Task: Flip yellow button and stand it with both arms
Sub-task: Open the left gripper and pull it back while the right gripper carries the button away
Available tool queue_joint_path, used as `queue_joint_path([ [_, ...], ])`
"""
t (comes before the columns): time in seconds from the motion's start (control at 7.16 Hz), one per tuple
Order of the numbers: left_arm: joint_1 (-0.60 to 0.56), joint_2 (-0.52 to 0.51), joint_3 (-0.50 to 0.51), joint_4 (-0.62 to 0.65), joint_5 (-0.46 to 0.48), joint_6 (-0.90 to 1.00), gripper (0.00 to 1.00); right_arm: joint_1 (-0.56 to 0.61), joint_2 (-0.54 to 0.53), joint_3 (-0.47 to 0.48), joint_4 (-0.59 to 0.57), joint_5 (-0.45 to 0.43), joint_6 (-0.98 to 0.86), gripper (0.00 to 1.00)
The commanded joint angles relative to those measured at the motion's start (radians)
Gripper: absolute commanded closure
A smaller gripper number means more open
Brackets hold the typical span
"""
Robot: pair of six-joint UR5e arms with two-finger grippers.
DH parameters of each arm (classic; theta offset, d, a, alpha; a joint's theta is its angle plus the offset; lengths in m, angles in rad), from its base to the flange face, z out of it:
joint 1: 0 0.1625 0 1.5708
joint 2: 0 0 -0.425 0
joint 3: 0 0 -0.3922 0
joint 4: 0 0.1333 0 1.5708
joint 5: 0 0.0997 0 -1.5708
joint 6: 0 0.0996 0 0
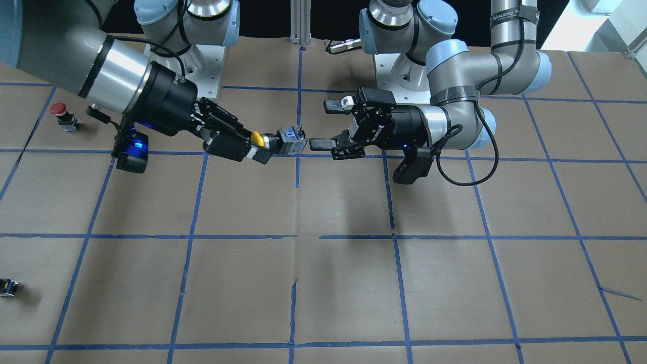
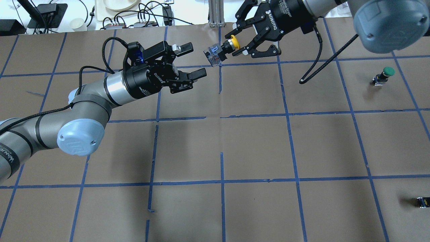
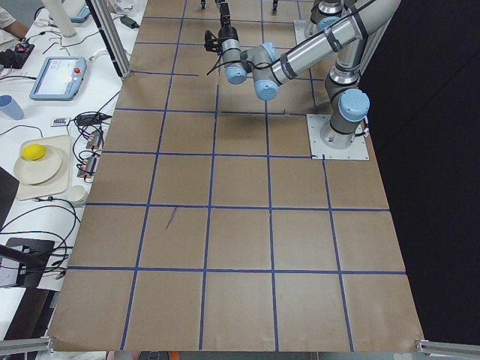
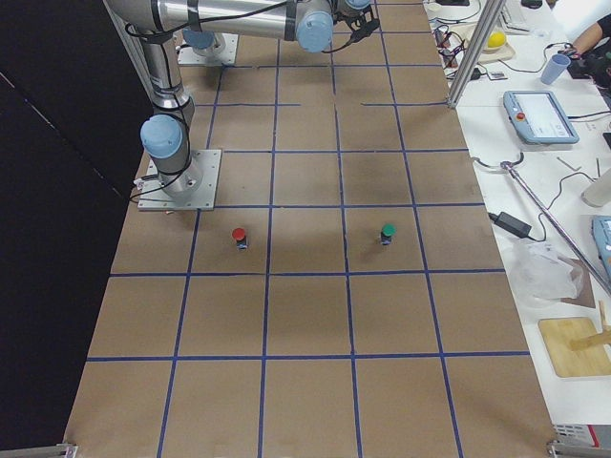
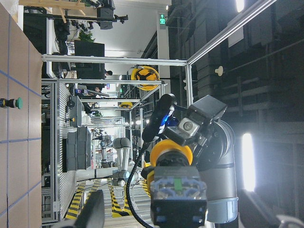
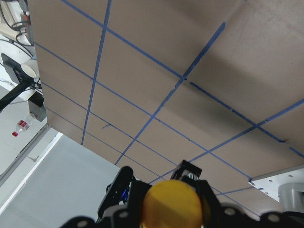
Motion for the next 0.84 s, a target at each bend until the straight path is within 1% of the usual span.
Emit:
queue_joint_path([
  [0.0, -0.003, 0.015, 0.079, 0.16, 0.237, -0.198, 0.0, -0.088, 0.001, 0.001, 0.004, -0.131, -0.097, 0.95],
  [0.14, -0.005, 0.021, 0.104, 0.265, 0.387, -0.305, 0.0, -0.104, 0.001, 0.009, 0.004, -0.226, -0.179, 0.96],
  [0.28, -0.008, 0.029, 0.15, 0.287, 0.477, -0.351, 0.0, -0.116, 0.005, 0.011, 0.004, -0.352, -0.207, 0.96],
  [0.42, -0.009, 0.04, 0.2, 0.278, 0.619, -0.357, 0.0, -0.139, 0.002, 0.012, 0.004, -0.432, -0.218, 0.96],
  [0.56, -0.036, 0.046, 0.249, 0.243, 0.726, -0.363, 0.0, -0.145, 0.004, 0.023, 0.005, -0.556, -0.25, 0.96],
  [0.7, -0.087, 0.05, 0.304, 0.148, 0.904, -0.363, 0.0, -0.156, 0.005, 0.058, 0.001, -0.662, -0.241, 0.96],
])
